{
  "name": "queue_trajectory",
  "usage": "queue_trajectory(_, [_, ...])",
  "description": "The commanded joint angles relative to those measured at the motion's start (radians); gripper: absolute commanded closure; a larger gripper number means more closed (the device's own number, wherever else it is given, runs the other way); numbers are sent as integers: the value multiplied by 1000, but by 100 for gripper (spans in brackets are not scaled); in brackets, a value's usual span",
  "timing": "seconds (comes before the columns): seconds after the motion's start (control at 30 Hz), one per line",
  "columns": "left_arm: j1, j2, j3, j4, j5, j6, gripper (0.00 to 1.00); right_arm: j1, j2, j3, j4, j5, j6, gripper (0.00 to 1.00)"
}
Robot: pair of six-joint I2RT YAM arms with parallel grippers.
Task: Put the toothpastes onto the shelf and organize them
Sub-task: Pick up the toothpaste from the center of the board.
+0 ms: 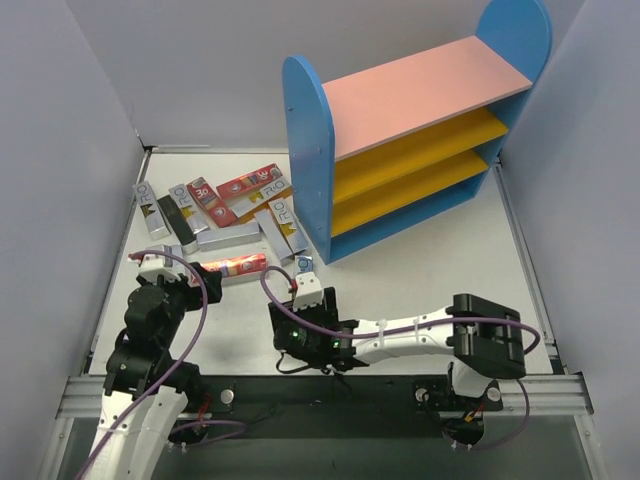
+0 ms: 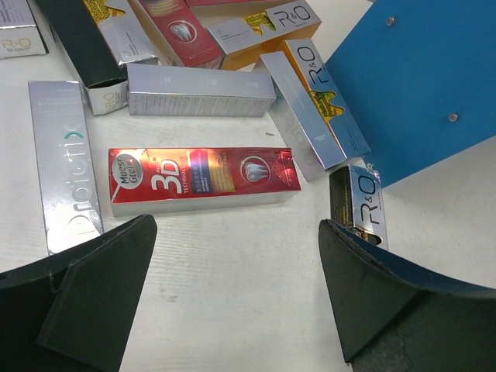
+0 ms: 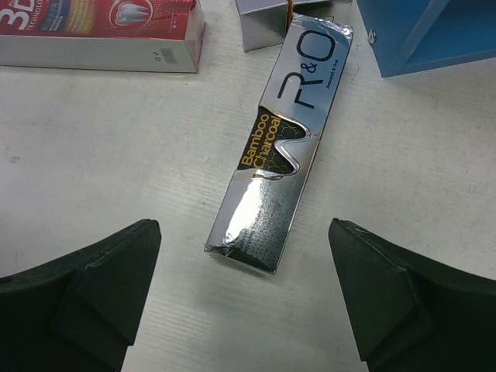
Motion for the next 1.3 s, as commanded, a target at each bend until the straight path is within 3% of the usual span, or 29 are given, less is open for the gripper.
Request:
queue_trajectory(0.0, [2,10,47,-1,-20,-4,3,3,104,123,-96,109,92,7])
queue_trajectory(0.27, [-1,25,46,1,-10,-4,3,-3,263,253,-290,132,212,12])
queue_trajectory(0.53, [-3,38,44,7,0,-2,3,-11,306,237,-319,98,275,21])
queue_trajectory(0.67, [-3,42,44,8,6,0,3,-13,312,209,-310,98,280,31])
queue_trajectory(0.93, [-3,52,46,5,10,1,3,-11,250,54,-39,32,135,44])
queue_trajectory(1.27, [-3,64,49,4,9,3,3,-10,145,-122,184,-37,-15,63])
